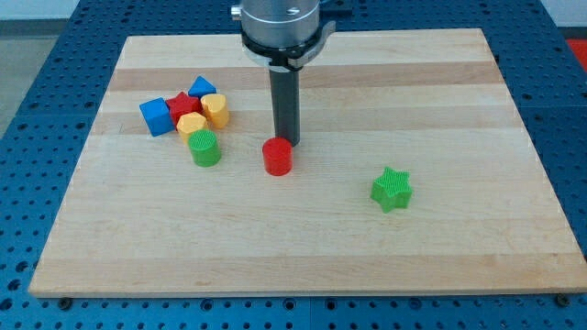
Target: Push the red circle to the bottom right of the green circle
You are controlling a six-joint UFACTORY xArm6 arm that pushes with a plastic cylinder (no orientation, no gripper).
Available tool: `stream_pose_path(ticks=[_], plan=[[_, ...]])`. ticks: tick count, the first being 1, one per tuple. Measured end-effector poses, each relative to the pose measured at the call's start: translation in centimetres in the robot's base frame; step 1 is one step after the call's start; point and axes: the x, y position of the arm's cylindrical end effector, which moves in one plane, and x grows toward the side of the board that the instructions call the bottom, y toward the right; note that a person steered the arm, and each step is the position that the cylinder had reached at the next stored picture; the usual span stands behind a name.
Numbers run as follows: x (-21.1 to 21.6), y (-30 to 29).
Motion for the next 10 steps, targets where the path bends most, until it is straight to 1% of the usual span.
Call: stream_pose_path(ticks=[1, 2, 3, 4, 6, 7, 8, 9, 10], plan=[[0.1, -0.6], [1.6, 0.4], [7.1, 2.5], [7.1, 2.7], [11.7, 1.9], [11.7, 1.9], [10.4, 1.9], [7.8, 0.8], [6.4, -0.4]])
